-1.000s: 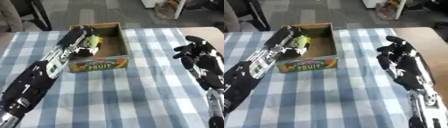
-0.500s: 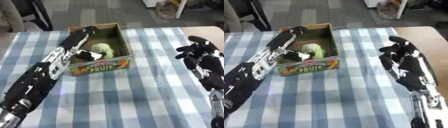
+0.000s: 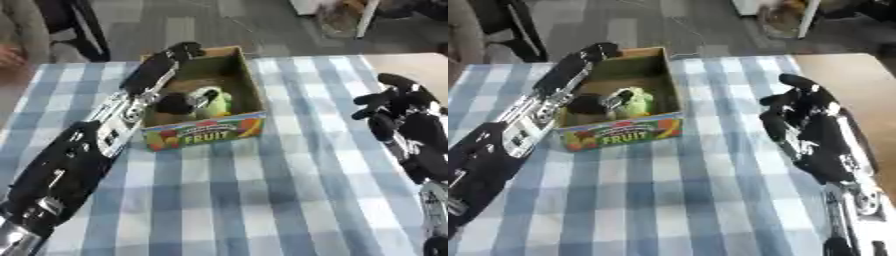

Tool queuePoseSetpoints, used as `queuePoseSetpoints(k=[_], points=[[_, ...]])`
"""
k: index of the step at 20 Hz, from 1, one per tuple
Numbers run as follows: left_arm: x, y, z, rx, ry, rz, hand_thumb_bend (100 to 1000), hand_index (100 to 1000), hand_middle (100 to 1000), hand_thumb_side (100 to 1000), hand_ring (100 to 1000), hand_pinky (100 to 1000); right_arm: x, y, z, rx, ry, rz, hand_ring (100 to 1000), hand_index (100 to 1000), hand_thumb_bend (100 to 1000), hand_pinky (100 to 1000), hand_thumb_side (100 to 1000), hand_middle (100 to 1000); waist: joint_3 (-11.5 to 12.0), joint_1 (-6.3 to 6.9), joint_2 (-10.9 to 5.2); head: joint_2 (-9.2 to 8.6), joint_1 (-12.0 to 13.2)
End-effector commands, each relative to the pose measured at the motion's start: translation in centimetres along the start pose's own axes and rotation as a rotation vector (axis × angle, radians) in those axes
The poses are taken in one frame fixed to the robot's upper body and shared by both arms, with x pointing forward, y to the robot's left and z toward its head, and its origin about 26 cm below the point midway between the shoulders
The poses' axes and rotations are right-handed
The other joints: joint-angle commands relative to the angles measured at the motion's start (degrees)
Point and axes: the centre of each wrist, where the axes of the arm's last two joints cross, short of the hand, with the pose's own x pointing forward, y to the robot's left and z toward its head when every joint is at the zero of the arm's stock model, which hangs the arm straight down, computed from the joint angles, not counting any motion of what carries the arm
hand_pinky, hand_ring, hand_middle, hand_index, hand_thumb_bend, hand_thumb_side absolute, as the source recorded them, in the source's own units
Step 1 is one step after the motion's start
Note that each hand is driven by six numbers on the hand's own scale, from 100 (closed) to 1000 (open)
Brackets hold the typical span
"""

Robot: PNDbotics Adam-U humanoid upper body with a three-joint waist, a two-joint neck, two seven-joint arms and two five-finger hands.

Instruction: Pick up objects on the table and place them in the box.

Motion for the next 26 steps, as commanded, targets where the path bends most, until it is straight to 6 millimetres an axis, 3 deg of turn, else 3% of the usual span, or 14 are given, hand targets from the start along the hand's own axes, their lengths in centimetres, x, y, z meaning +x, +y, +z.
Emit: queuePoseSetpoints(k=[1,2,3,4,6,8,9,11,12,13,14,16,18,26], points=[[-0.04,2.05,-0.21,0.041,0.002,-0.005,252,885,873,594,824,773,0.69,-0.51,-0.28,0.001,-0.017,0.017,697,820,475,602,251,497,0.1,-0.08,-1.50,-0.40,-0.1],[-0.02,2.13,-0.20,0.042,0.007,-0.002,191,878,867,563,821,771,0.67,-0.49,-0.25,0.001,-0.016,0.016,697,820,475,602,251,497,0.2,-0.09,-1.57,-0.40,-0.1],[-0.02,2.16,-0.18,0.040,0.014,-0.003,100,866,858,423,817,770,0.66,-0.47,-0.23,0.001,-0.016,0.016,697,820,475,602,251,497,0.2,-0.10,-1.61,-0.40,-0.1],[-0.08,2.17,-0.13,0.030,0.026,-0.012,100,867,854,180,816,773,0.66,-0.46,-0.21,0.001,-0.016,0.016,697,820,475,602,251,497,0.2,-0.11,-1.65,-0.43,-0.1],[-0.05,2.27,-0.12,0.007,0.036,-0.055,100,870,857,185,823,788,0.68,-0.47,-0.22,0.000,-0.016,0.016,697,820,475,602,251,497,0.3,-0.15,-1.67,-0.53,-0.1],[-0.01,2.17,-0.08,-0.018,0.038,-0.083,369,882,861,153,826,786,0.68,-0.46,-0.25,0.000,-0.017,0.016,697,820,474,602,251,497,0.3,-0.18,-1.67,-0.51,-0.1],[-0.03,2.13,-0.06,-0.027,0.039,-0.087,100,876,860,185,825,790,0.67,-0.47,-0.23,0.000,-0.016,0.016,697,820,479,602,252,497,0.4,-0.19,-1.69,-0.48,-0.2],[-0.05,2.22,-0.01,-0.029,0.037,-0.103,100,876,858,185,828,797,0.64,-0.48,-0.16,-0.002,-0.014,0.016,697,820,474,602,251,497,0.4,-0.17,-1.77,-0.44,-0.2],[-0.06,2.14,0.02,-0.034,0.038,-0.107,274,886,862,184,828,793,0.64,-0.49,-0.13,-0.003,-0.014,0.016,697,820,474,601,250,497,0.5,-0.19,-1.79,-0.46,-0.3],[-0.07,2.10,0.02,-0.036,0.040,-0.104,153,880,859,186,825,790,0.64,-0.50,-0.13,-0.003,-0.014,0.016,697,820,474,601,250,497,0.5,-0.22,-1.81,-0.46,-0.3],[-0.05,2.15,0.00,-0.032,0.040,-0.104,139,878,858,187,825,792,0.63,-0.48,-0.14,-0.002,-0.014,0.015,697,820,474,601,250,497,0.6,-0.26,-1.82,-0.39,-0.4],[0.04,2.06,0.04,-0.041,0.031,-0.104,543,888,861,156,828,793,0.62,-0.48,-0.12,-0.004,-0.014,0.014,697,820,474,601,250,497,0.7,-0.35,-1.87,-0.31,-0.4],[0.11,2.06,0.08,-0.053,0.016,-0.104,630,888,860,273,826,791,0.59,-0.53,-0.09,-0.007,-0.012,0.015,697,820,474,601,250,497,1.0,-0.54,-1.97,-0.32,-0.6],[0.68,2.67,0.66,-0.045,-0.030,-0.069,557,880,833,281,798,761,0.50,-0.58,0.09,-0.018,-0.010,0.016,697,819,474,601,249,497,2.7,-1.29,-2.54,0.06,-1.3]])
